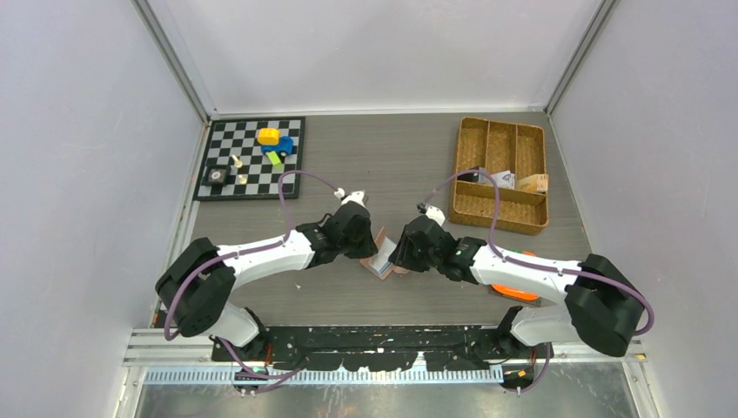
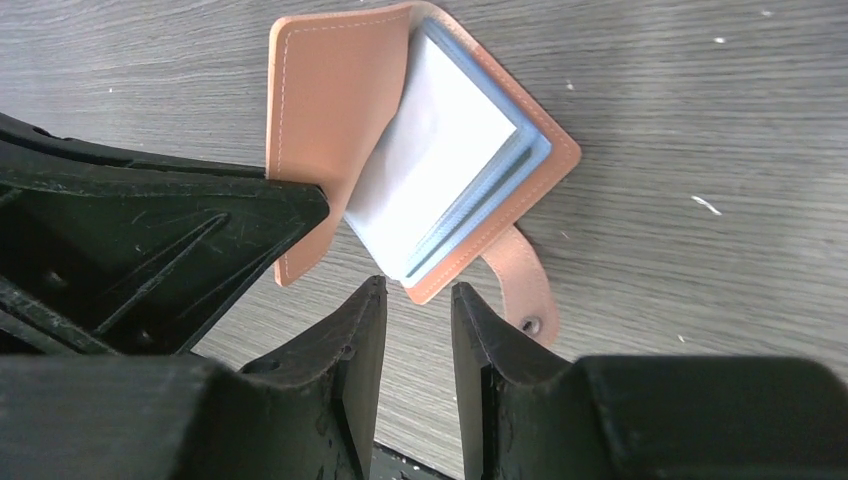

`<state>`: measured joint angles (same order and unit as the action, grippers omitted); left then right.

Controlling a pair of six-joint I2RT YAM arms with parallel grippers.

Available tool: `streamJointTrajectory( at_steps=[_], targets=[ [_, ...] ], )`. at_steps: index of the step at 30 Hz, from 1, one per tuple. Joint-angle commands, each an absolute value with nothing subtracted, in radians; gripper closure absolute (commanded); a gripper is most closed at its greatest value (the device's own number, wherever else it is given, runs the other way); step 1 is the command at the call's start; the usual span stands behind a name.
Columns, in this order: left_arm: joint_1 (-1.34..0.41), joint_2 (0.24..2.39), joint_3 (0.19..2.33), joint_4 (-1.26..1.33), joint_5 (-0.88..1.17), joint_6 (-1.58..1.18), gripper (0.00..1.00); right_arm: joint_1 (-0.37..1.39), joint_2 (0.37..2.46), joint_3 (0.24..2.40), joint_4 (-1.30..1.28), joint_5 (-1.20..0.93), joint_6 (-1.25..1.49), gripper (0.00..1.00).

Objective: Put the credit cards into the card holder
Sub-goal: Open the card holder at the center of the board.

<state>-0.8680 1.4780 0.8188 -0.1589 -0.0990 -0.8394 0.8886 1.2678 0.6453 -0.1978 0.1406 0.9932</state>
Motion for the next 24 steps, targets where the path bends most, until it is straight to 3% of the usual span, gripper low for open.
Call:
streamJointTrajectory(
  at_steps=[1, 24],
  targets=[
    [-0.837, 1.47, 0.789, -0.189, -0.061, -0.841, 1.0, 0.887, 1.312, 0.668, -0.07, 0.093, 0.996, 0.65],
    [-0.743, 1.488, 0.797, -0.233, -0.025, -0.733, 1.0, 0.841, 1.549, 0.653, 0.058, 0.092, 1.058, 0.68]
  ],
)
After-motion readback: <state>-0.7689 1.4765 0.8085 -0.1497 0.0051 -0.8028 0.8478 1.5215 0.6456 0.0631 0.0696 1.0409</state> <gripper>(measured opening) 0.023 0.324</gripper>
